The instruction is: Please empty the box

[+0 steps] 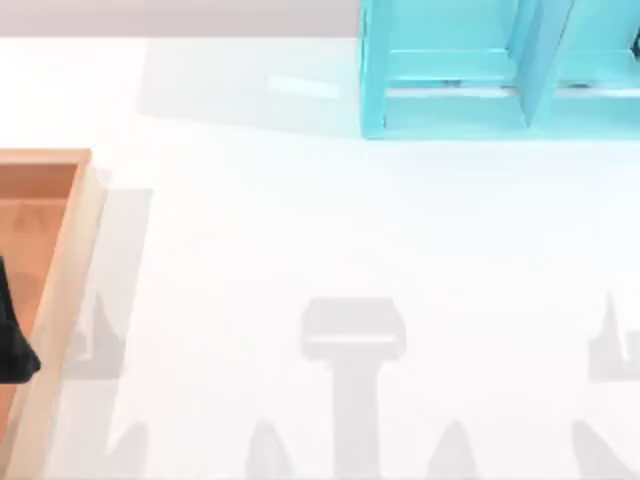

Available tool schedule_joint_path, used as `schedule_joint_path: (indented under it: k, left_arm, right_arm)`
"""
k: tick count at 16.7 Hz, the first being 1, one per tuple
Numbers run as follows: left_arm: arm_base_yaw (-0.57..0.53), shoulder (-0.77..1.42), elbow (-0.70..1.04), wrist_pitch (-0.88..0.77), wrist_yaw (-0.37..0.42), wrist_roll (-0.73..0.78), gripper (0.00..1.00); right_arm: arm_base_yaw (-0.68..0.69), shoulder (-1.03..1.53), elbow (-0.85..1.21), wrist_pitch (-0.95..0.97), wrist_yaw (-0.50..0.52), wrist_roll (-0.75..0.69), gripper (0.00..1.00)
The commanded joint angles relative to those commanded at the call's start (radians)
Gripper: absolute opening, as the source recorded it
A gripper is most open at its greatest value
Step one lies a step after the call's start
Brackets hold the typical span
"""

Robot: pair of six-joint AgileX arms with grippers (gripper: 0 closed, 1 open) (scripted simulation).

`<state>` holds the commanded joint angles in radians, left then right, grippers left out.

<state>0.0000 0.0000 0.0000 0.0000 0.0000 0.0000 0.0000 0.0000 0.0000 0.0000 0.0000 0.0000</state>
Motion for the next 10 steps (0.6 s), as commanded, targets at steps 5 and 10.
schedule_joint_path:
  k: [5,10]
  left_arm:
    - [0.025,0.065,0.065,-0.062,-0.003,0.021,1.0]
    - [0.116,0.38,0.348,-0.322,-0.008,0.108,1.0]
  right_arm:
    - [0.0,0.0,0.0,0.0,0.0,0.0,1.0]
    - [0.0,0.0,0.0,0.0,0.0,0.0,1.0]
